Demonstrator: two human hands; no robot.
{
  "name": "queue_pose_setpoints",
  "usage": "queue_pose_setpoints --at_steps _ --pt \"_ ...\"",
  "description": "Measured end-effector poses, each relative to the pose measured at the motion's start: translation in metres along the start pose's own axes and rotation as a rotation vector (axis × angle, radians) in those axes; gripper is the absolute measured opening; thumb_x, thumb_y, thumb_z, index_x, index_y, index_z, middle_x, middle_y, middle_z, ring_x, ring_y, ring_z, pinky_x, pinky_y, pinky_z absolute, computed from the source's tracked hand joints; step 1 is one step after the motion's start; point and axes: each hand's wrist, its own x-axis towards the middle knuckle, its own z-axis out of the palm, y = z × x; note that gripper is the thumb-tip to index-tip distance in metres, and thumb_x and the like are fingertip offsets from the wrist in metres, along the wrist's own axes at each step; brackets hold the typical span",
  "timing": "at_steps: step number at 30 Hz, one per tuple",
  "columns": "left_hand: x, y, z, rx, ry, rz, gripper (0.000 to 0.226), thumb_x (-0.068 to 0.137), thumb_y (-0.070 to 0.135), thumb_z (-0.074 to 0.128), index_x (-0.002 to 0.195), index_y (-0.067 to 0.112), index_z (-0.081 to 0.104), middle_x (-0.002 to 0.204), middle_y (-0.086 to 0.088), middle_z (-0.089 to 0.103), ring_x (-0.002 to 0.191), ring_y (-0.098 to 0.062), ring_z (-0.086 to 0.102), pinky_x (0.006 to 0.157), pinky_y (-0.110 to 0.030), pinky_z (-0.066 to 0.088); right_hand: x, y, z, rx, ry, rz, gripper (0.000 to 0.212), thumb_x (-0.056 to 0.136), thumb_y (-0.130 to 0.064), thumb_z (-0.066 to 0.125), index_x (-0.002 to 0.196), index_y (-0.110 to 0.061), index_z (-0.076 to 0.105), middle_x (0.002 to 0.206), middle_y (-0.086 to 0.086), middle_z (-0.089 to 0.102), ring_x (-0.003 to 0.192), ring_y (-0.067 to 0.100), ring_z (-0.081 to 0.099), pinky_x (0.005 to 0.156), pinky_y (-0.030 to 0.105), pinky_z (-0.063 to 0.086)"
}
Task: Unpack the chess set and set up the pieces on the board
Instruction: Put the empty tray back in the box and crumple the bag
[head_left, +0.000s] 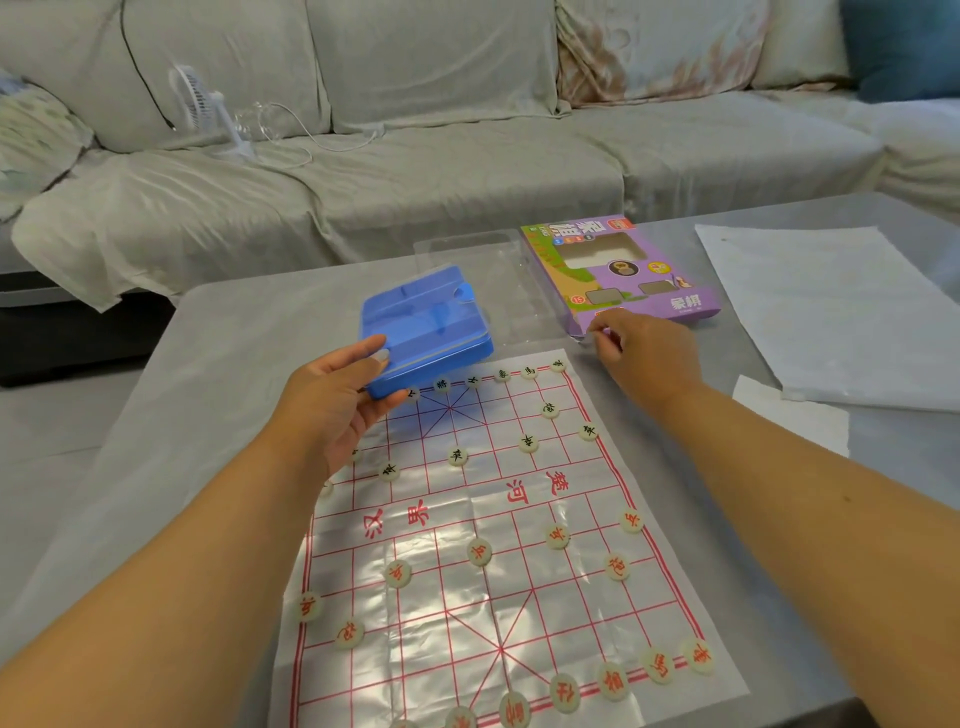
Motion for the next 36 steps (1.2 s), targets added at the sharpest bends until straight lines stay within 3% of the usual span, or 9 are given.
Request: queue_pose_setpoints --at_steps 3,7,10,17,21,24,26,32,36 --pt "0.004 0.004 -0.006 -0.014 0.025 0.010 0.023 0.089 0.004 0.061 0.110 0.010 0.068 0.117 -0.016 0.058 0.093 -0.031 0.067 0.063 -0.026 0.059 0.002 -0.017 -0.014 0.240 0.076 -0.023 0.015 0.093 -0.026 0.053 0.094 -0.017 0.066 0.078 0.003 0.070 0.065 0.019 0.061 0.057 0.026 0.044" --pt "0.012 0.011 -0.014 -0.023 0.056 0.034 0.022 0.090 0.003 0.060 0.109 0.009 0.068 0.112 -0.015 0.059 0.088 -0.028 0.067 0.064 -0.026 0.059 0.039 -0.044 -0.014 0.615 -0.021 0.089 0.007 0.092 -0.019 0.056 0.088 -0.016 0.060 0.082 -0.003 0.071 0.055 0.012 0.065 0.056 0.027 0.051" --pt "0.022 0.014 -0.019 -0.020 0.064 0.055 0.020 0.090 0.003 0.059 0.106 0.010 0.069 0.111 -0.014 0.061 0.089 -0.027 0.067 0.061 -0.024 0.058 0.073 -0.056 0.003 0.618 -0.160 0.145 0.008 0.091 -0.018 0.056 0.084 -0.018 0.059 0.083 -0.003 0.072 0.042 0.004 0.058 0.053 0.019 0.046" --pt "0.049 0.015 -0.019 0.026 0.049 0.079 0.017 0.089 0.004 0.060 0.102 0.012 0.068 0.113 -0.014 0.062 0.083 -0.023 0.069 0.060 -0.022 0.057 0.120 -0.070 0.032 0.571 -0.385 0.216 0.015 0.089 -0.006 0.054 0.086 -0.021 0.057 0.094 0.004 0.069 0.044 0.013 0.054 0.039 0.017 0.042" --pt "0.065 0.015 -0.001 0.065 0.033 0.086 0.018 0.090 0.007 0.061 0.107 0.010 0.067 0.116 -0.013 0.061 0.092 -0.025 0.068 0.063 -0.024 0.057 0.122 -0.068 0.034 0.648 -0.381 0.343 0.011 0.094 -0.015 0.050 0.102 -0.019 0.057 0.088 0.001 0.068 0.050 0.011 0.053 0.042 0.019 0.040" --pt "0.079 0.015 0.025 0.070 -0.009 0.087 0.022 0.091 0.013 0.061 0.113 0.006 0.064 0.116 -0.012 0.061 0.093 -0.023 0.066 0.065 -0.025 0.058 0.116 -0.072 0.031 0.786 -0.395 0.405 0.030 0.095 -0.038 0.045 0.108 -0.014 0.059 0.075 -0.001 0.068 0.057 0.012 0.057 0.054 0.024 0.040" --pt "0.088 0.015 0.045 0.077 -0.045 0.079 0.028 0.093 0.016 0.059 0.118 0.005 0.060 0.117 -0.012 0.058 0.092 -0.022 0.064 0.067 -0.027 0.059 0.112 -0.074 0.030 0.830 -0.399 0.448 0.033 0.094 -0.042 0.045 0.106 -0.014 0.058 0.076 0.000 0.065 0.065 0.013 0.059 0.063 0.028 0.043" --pt "0.116 0.007 0.081 0.370 -0.096 0.093 0.051 0.095 0.027 0.057 0.140 0.016 0.037 0.135 -0.007 0.046 0.102 -0.023 0.060 0.086 -0.035 0.055 0.116 -0.067 0.032 0.755 -0.347 0.466 0.041 0.090 -0.032 0.054 0.118 -0.002 0.055 0.096 0.007 0.050 0.085 0.019 0.048 0.074 0.032 0.039" --pt "0.129 -0.003 0.082 0.766 -0.092 0.235 0.050 0.097 0.040 0.048 0.138 0.013 0.040 0.121 0.001 0.050 0.112 -0.020 0.050 0.100 -0.032 0.039 0.114 -0.064 0.039 0.582 -0.366 0.405 0.056 0.091 -0.033 0.051 0.141 -0.014 0.036 0.127 0.008 0.050 0.103 0.022 0.048 0.079 0.029 0.037"
